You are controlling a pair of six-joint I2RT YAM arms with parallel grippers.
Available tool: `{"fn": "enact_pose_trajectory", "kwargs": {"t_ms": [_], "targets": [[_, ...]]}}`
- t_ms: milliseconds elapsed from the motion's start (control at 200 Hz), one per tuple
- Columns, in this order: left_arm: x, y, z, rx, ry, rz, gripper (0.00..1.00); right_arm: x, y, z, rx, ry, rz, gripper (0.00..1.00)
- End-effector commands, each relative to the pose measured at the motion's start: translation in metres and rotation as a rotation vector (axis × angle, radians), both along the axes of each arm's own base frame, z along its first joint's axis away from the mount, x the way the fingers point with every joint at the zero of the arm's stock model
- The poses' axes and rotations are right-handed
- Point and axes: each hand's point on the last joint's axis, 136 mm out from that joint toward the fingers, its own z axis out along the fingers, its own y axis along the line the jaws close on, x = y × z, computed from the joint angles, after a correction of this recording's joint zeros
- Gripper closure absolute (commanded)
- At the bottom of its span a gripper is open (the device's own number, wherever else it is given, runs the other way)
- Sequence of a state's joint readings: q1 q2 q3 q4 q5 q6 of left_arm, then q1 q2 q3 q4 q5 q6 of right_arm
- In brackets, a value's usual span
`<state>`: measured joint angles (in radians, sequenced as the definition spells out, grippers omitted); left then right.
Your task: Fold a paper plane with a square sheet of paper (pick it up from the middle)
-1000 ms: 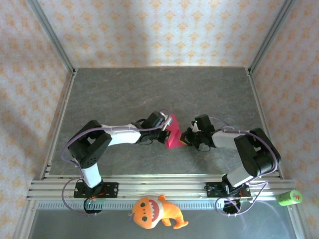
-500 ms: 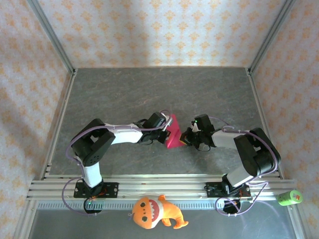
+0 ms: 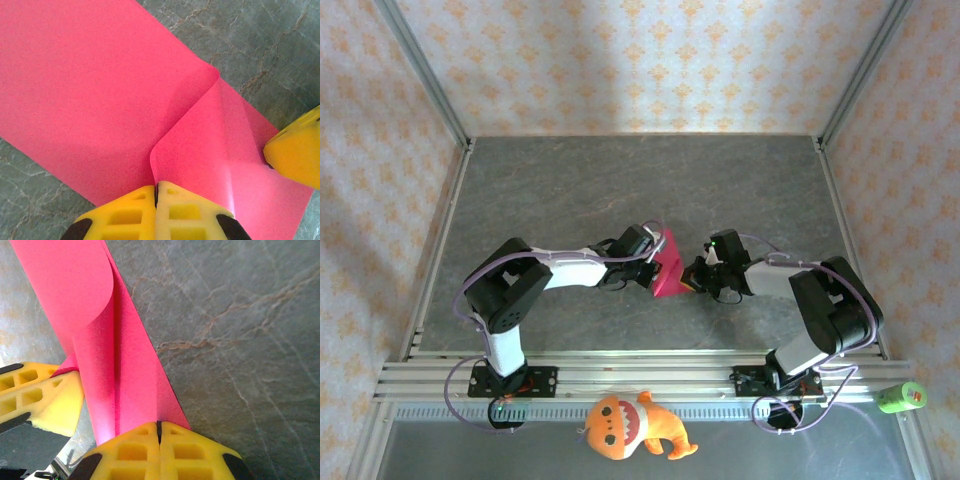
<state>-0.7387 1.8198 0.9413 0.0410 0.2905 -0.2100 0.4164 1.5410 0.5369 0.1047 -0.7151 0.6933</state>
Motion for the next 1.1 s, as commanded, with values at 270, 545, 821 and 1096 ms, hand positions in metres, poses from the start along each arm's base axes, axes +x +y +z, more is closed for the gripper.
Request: {"fn": "enact_pose_trajectory", "kwargs": {"t_ms": [270,545,821,1096], "targets": [[-0.01,-0.006,0.015,-0.045,0.029,-0.058,1.0,-0.016,-0.018,-0.029,-0.116,0.09,-0.02,1.0],[-0.004,0.003,0.005,0.034,0.01,-0.038,1.0,-0.017,-0.019,-0.029,-0.117,0.09,-0.022,1.0],[-0.001,0.005,0.002,0.059,-0.009,-0.04,1.0,-0.016,-0.019,-0.028,-0.116,0.089,-0.023,1.0],[0.003,0.003,0.003,0.062,-0.027,-0.042,1.0,-0.017,-0.02,-0.029,-0.115,0.09,-0.027,1.0]]}}
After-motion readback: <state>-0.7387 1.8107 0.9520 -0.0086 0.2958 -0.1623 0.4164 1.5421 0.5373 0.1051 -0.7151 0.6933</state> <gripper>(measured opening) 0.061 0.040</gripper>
